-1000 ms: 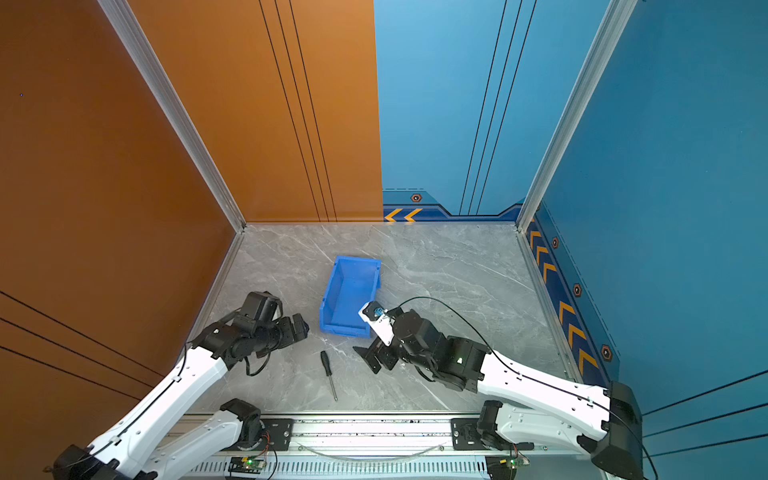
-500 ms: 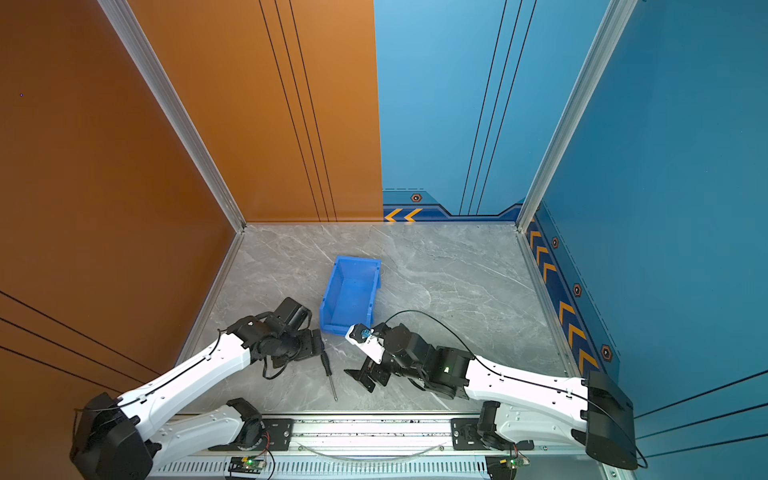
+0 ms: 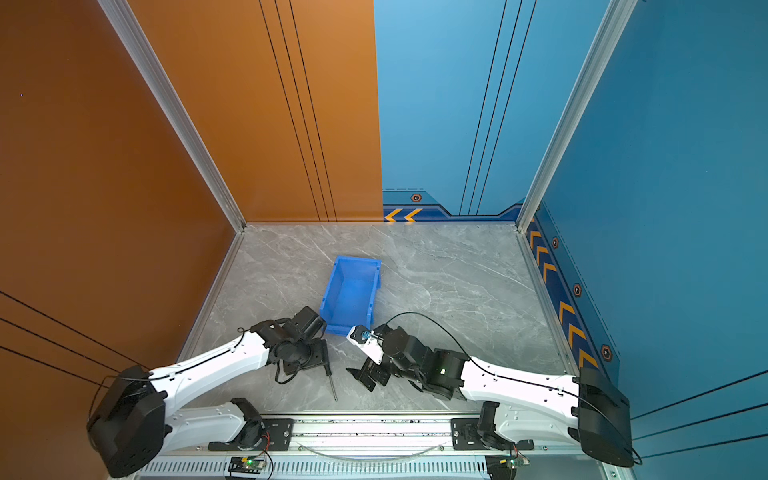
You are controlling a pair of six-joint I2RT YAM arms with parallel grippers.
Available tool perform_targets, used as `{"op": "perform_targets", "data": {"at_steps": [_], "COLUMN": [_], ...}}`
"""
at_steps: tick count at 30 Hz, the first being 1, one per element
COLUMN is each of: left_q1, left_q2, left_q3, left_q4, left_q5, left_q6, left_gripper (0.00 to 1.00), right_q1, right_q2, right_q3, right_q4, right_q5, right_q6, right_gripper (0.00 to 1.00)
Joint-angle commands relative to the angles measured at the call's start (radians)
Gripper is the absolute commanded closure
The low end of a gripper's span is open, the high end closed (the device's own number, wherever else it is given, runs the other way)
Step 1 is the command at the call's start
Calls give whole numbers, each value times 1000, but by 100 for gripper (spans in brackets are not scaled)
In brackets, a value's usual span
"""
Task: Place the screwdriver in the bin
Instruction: 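Lower the left gripper and close it on the black screwdriver handle, then lift the screwdriver with the left gripper, handle up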
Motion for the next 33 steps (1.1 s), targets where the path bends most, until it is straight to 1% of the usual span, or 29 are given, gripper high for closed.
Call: {"op": "perform_targets", "data": {"at_steps": [1,9,17,24,33], "left_q1": [-24,-78,-115,-152,-174], "left_q2": [45,150,168,181,220], "left_q3": [35,91,72,66,69], "left_q4": [15,19,19,19,20], "left_q5": [-40,-78,-105,-133,-139], "left_q6": [-7,-13,-64,-111,-127], "left_gripper": [28,38,49,56,67], "right_q1": [-7,-29,-33,-33,-33], "right_q2": [-11,-59,-105,-116,-139], "right_q3": [-20,-52,-80,-87,-101], "right_q4": [13,26,21,16,11], "right_q5": [27,33,51,60,75], "right_q6": [13,35,52,66,70], "right_gripper": [0,0,0,0,0]}}
